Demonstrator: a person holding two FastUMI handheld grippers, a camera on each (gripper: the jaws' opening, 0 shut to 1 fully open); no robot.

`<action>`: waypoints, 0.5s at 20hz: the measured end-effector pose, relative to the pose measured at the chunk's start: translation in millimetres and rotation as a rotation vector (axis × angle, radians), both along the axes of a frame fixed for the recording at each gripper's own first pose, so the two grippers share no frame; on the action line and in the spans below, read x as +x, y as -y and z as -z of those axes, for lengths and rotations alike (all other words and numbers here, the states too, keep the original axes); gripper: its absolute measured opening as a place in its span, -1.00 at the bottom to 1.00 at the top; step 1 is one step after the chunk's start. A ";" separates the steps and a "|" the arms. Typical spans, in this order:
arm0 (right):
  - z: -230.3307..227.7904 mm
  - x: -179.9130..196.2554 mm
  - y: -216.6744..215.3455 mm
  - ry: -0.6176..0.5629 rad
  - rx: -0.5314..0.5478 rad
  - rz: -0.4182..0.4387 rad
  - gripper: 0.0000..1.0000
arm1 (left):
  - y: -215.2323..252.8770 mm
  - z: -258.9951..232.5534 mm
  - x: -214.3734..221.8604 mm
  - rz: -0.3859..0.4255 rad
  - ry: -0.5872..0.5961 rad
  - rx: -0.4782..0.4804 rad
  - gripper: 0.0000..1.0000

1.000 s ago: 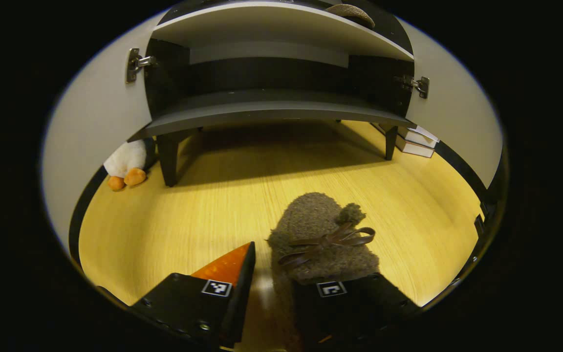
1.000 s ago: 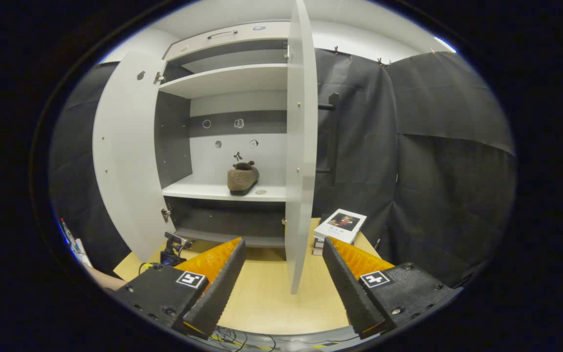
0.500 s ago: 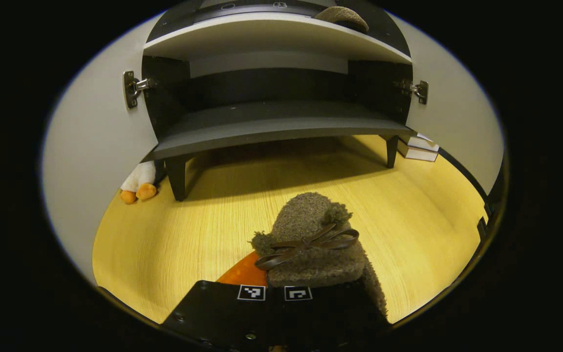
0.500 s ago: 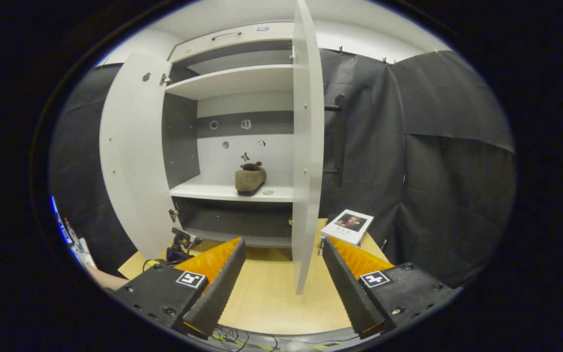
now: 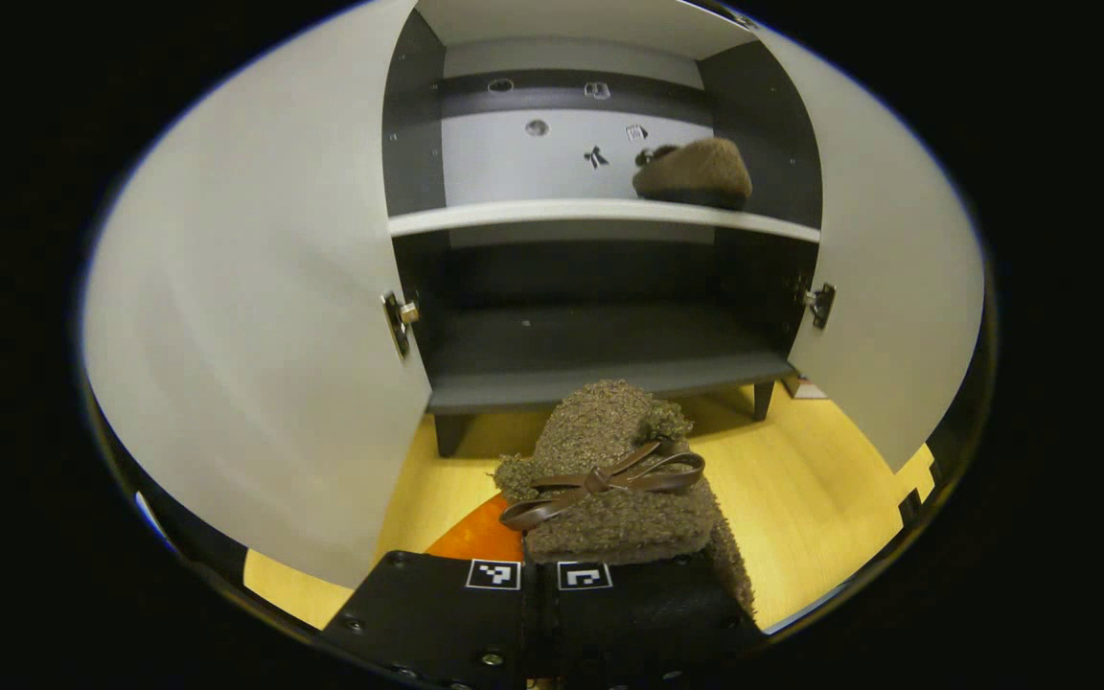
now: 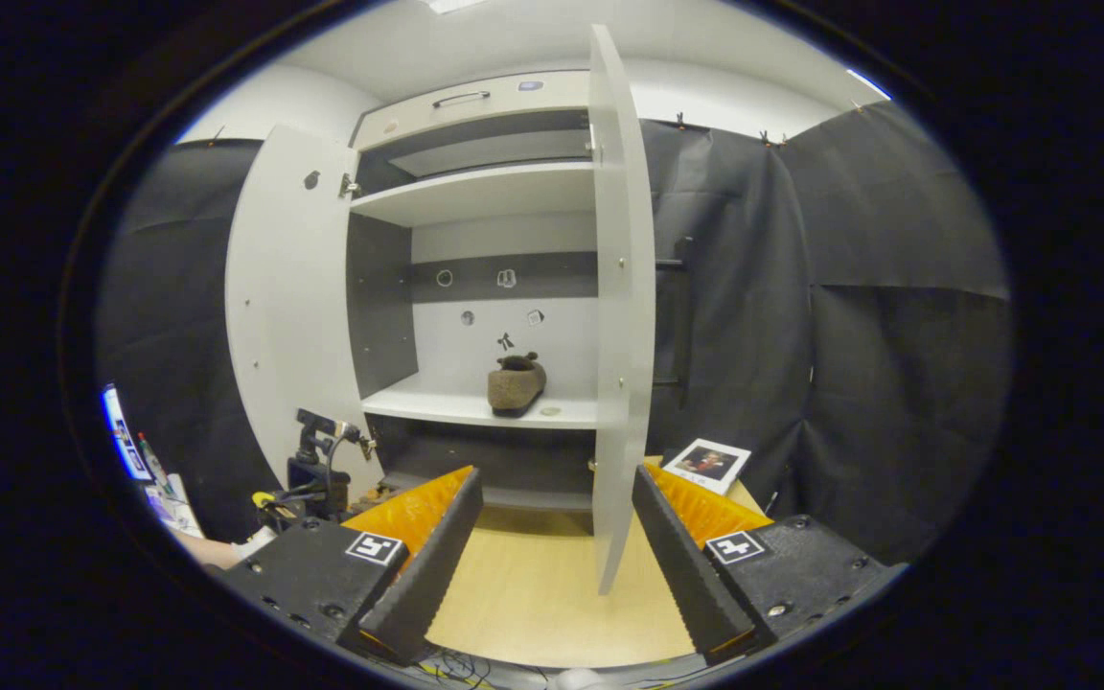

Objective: Grab one shoe with the right hand and put it into the shoe cabinet, grab the other shoe with the left hand and put it into the shoe cabinet; then close the right door with the right hand and the left door with the left hand.

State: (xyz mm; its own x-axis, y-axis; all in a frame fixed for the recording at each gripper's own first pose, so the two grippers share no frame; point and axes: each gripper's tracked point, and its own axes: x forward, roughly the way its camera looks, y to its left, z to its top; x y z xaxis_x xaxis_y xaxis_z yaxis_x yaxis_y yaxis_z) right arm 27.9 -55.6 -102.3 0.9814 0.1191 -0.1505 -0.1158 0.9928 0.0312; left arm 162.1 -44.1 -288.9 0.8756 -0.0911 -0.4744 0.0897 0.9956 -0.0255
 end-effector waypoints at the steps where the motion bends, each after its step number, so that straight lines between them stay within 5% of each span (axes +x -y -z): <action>1: -2.6 0.3 -2.9 0.008 0.001 -0.011 0.99 | -0.6 -20.9 3.8 -0.002 0.026 -0.010 -1.00; 10: -8.5 9.0 -23.4 0.023 0.026 -0.077 0.97 | -9.8 -191.1 128.8 -0.045 0.260 -0.018 -1.00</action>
State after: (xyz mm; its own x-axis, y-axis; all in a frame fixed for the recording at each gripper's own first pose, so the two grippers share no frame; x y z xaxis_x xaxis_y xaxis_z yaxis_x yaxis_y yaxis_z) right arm 36.9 -32.2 -93.8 0.9724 0.1979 -0.1239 -0.1926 0.9798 0.0536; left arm 290.8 -34.3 -97.7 0.9713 -0.0552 -0.2313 0.0508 0.9984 -0.0248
